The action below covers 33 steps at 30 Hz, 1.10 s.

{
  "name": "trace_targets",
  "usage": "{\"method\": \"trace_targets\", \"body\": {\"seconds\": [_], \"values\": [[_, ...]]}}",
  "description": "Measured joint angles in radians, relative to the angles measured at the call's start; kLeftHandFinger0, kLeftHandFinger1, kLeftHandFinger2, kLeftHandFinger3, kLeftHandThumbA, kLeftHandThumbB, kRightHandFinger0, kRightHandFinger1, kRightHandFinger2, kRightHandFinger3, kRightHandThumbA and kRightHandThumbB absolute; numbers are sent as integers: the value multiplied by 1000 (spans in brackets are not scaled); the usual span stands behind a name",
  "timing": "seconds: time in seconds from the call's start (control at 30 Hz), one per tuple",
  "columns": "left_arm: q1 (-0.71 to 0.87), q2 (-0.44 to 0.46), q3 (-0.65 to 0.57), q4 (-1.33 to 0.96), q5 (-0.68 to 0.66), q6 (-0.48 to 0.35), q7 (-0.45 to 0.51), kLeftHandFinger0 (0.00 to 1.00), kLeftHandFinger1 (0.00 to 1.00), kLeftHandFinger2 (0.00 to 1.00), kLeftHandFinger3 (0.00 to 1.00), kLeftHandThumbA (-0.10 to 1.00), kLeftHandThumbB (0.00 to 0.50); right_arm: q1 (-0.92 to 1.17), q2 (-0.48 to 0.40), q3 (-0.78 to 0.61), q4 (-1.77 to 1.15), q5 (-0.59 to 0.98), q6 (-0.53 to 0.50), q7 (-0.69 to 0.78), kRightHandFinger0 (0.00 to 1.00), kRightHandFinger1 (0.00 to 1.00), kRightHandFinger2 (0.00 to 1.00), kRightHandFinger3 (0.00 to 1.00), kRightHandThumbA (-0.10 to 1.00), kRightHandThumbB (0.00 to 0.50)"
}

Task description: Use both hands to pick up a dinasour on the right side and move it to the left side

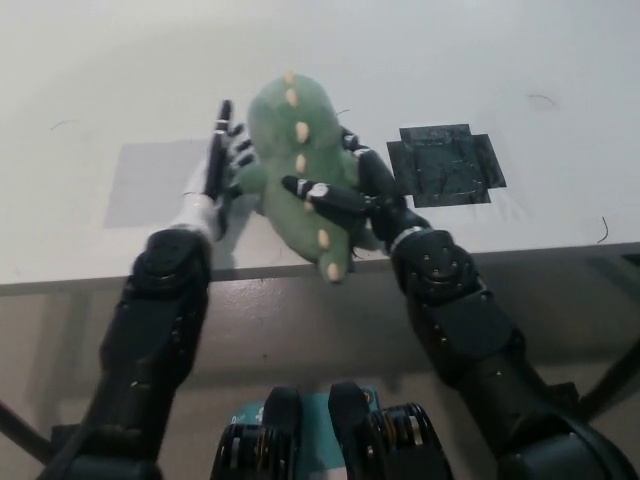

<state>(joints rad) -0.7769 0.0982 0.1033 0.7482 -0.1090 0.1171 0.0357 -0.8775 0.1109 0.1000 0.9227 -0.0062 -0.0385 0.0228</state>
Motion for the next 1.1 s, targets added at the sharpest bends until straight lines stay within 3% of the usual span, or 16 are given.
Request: {"method": "trace_targets", "body": {"seconds": [0.07, 0.13, 0.23, 0.43, 0.57, 0.67, 0.7, 0.73, 0.8, 0.87, 0.97, 1.1], "values": [[19, 18, 18, -18, -6, 19, -2, 1000, 1000, 1000, 1000, 1000, 418, -3, 11, 1, 1, 0, 2, 4, 1000, 1000, 1000, 1000, 1000, 219], [27, 29, 27, -24, -11, 22, -4, 1000, 1000, 1000, 1000, 1000, 426, -6, 20, 3, 5, 0, 3, 9, 1000, 1000, 1000, 1000, 1000, 253], [37, 47, 46, -34, -25, 27, -17, 1000, 1000, 1000, 1000, 1000, 412, -15, 47, 3, 17, 0, 6, 18, 1000, 1000, 1000, 1000, 1000, 236], [38, 61, 62, -35, -31, 41, -29, 1000, 1000, 1000, 1000, 1000, 455, -12, 60, 16, -1, -3, 28, 19, 1000, 1000, 1000, 1000, 1000, 146], [46, 73, 70, -54, -33, 67, -29, 1000, 1000, 1000, 1000, 1000, 423, -7, 74, 26, -16, -4, 43, 19, 1000, 1000, 1000, 1000, 1000, 111], [52, 81, 73, -64, -36, 79, -31, 1000, 1000, 1000, 1000, 1000, 411, -7, 83, 34, -22, -4, 56, 19, 1000, 1000, 1000, 1000, 1000, 151], [53, 82, 74, -68, -37, 82, -31, 1000, 1000, 1000, 1000, 1000, 412, -7, 87, 35, -23, -4, 58, 19, 1000, 1000, 1000, 1000, 1000, 190], [56, 83, 76, -71, -38, 85, -31, 1000, 1000, 1000, 1000, 1000, 412, -7, 89, 37, -23, -4, 59, 19, 1000, 1000, 1000, 1000, 1000, 190], [60, 86, 79, -79, -41, 90, -31, 1000, 1000, 1000, 1000, 1000, 424, -8, 92, 39, -23, -5, 60, 19, 1000, 1000, 1000, 1000, 1000, 126], [61, 90, 80, -80, -42, 93, -31, 1000, 1000, 1000, 1000, 1000, 413, -8, 92, 42, -23, -6, 60, 19, 1000, 1000, 1000, 1000, 1000, 95], [61, 92, 79, -80, -42, 96, -32, 1000, 1000, 1000, 1000, 1000, 417, -8, 91, 42, -22, -5, 59, 19, 1000, 1000, 1000, 1000, 1000, 140], [61, 93, 79, -80, -42, 97, -32, 1000, 1000, 1000, 1000, 1000, 424, -8, 91, 41, -22, -5, 58, 20, 1000, 1000, 1000, 1000, 1000, 126]]}}
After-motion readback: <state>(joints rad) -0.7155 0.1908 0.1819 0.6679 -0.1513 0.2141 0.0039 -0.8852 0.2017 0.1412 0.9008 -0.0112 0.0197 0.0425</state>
